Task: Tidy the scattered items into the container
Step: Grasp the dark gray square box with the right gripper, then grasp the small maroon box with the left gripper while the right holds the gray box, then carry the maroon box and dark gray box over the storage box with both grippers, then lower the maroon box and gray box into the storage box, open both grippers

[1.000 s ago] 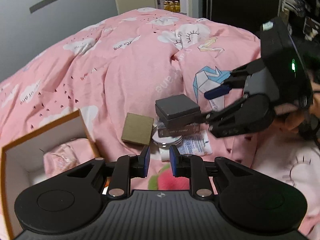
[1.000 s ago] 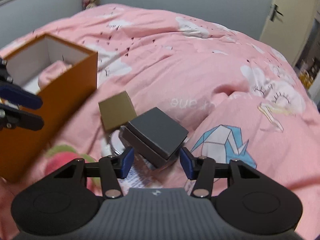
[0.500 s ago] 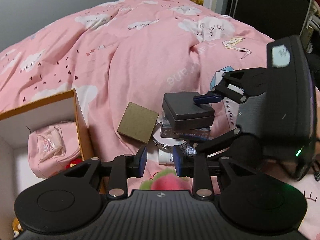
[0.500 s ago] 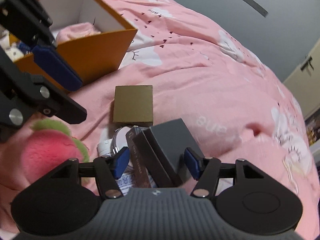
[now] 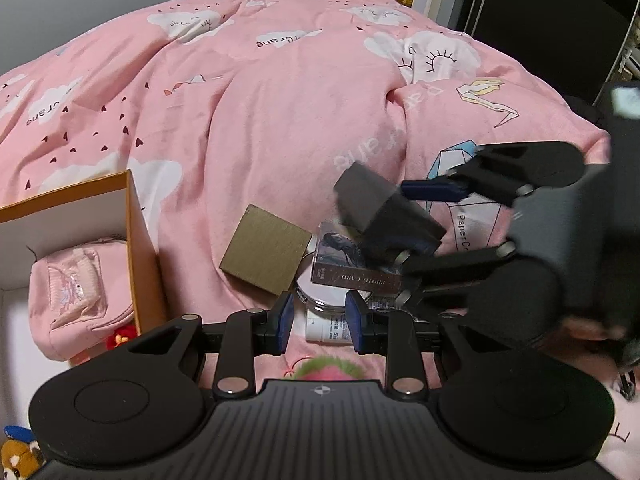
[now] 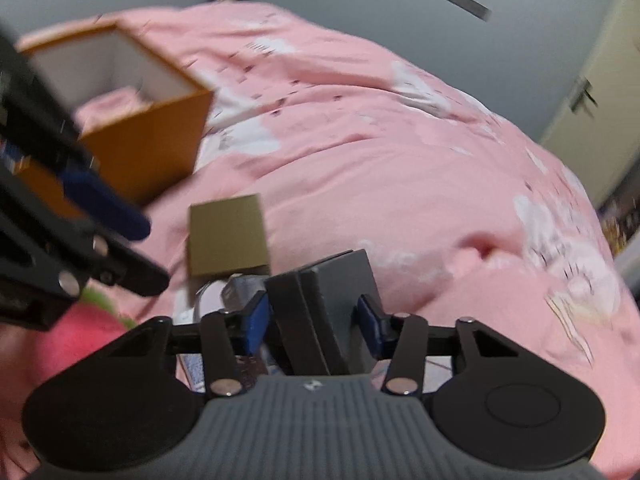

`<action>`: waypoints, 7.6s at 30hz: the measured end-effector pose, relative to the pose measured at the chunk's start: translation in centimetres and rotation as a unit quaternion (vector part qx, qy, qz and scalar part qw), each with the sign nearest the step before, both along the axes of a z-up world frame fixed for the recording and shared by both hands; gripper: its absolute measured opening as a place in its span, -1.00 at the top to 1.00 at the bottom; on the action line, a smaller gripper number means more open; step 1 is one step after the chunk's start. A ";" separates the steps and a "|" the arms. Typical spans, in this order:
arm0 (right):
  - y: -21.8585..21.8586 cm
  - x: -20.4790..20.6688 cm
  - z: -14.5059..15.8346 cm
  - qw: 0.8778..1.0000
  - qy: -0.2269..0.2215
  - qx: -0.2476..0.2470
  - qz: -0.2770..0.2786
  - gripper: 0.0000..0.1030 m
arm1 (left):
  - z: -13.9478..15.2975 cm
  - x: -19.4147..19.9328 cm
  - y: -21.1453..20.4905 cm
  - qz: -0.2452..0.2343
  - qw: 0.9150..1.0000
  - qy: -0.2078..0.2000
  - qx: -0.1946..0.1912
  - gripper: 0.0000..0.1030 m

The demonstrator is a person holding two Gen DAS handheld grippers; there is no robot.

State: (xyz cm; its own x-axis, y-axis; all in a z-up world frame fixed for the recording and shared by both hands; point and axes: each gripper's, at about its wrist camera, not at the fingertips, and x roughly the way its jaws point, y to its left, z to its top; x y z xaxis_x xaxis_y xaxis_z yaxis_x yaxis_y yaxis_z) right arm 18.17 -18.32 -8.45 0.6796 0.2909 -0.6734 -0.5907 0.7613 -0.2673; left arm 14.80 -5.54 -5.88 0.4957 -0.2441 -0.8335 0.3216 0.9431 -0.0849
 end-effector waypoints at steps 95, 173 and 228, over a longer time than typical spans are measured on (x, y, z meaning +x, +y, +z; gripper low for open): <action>-3.9 -3.4 -1.0 0.967 0.210 0.119 -0.084 0.13 | -0.9 -4.5 1.9 0.128 0.991 0.036 0.018 0.46; 18.0 1.6 3.3 0.904 0.321 0.281 0.037 0.29 | 4.9 -3.2 21.5 0.172 0.982 -0.011 0.076 0.49; 23.2 4.5 -3.1 0.787 0.493 0.365 -0.056 0.11 | 4.2 -6.5 23.1 0.176 0.982 -0.007 0.064 0.48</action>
State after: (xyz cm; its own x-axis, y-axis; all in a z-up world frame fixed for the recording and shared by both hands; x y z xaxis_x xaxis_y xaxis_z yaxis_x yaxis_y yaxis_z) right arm 22.66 4.87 -11.55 -0.0208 0.8214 -0.5700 -0.1552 0.5605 0.8135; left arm 8.29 17.52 -1.69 0.5420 0.0508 -0.8389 -0.0265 0.9987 0.0433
